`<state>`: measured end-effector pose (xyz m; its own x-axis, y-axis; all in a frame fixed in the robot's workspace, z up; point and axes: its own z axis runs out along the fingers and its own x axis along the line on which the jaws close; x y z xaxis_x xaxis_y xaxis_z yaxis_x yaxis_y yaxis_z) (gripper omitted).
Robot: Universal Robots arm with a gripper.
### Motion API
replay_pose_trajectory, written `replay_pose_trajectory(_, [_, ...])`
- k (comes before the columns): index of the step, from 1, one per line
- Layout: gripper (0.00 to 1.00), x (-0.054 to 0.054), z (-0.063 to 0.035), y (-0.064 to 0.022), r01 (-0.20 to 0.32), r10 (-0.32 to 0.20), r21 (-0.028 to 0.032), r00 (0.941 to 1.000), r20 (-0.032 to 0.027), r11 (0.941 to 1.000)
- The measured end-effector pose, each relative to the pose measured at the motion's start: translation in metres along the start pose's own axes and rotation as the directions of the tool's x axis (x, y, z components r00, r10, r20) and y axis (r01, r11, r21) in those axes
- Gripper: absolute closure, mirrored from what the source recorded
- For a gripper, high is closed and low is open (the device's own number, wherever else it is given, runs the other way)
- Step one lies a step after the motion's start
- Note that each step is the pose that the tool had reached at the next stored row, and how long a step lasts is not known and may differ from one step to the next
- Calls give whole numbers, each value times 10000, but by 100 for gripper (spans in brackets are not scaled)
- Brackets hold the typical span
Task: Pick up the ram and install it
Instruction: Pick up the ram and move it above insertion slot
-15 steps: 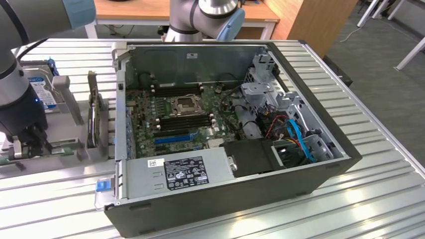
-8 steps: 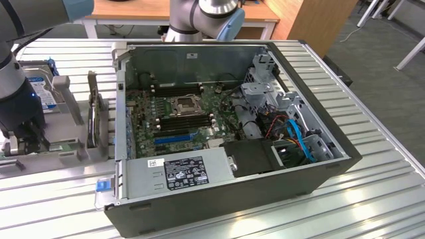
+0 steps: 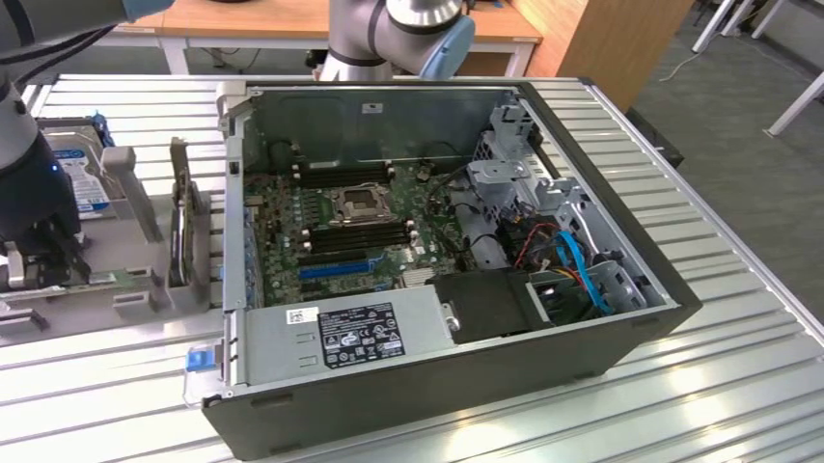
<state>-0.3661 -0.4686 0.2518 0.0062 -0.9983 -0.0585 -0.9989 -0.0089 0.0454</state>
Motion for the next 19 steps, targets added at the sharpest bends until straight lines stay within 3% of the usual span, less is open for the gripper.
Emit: replay_pose_trajectory(19, [88,-30,-496,20,-16,16,1,10000,-32,10000])
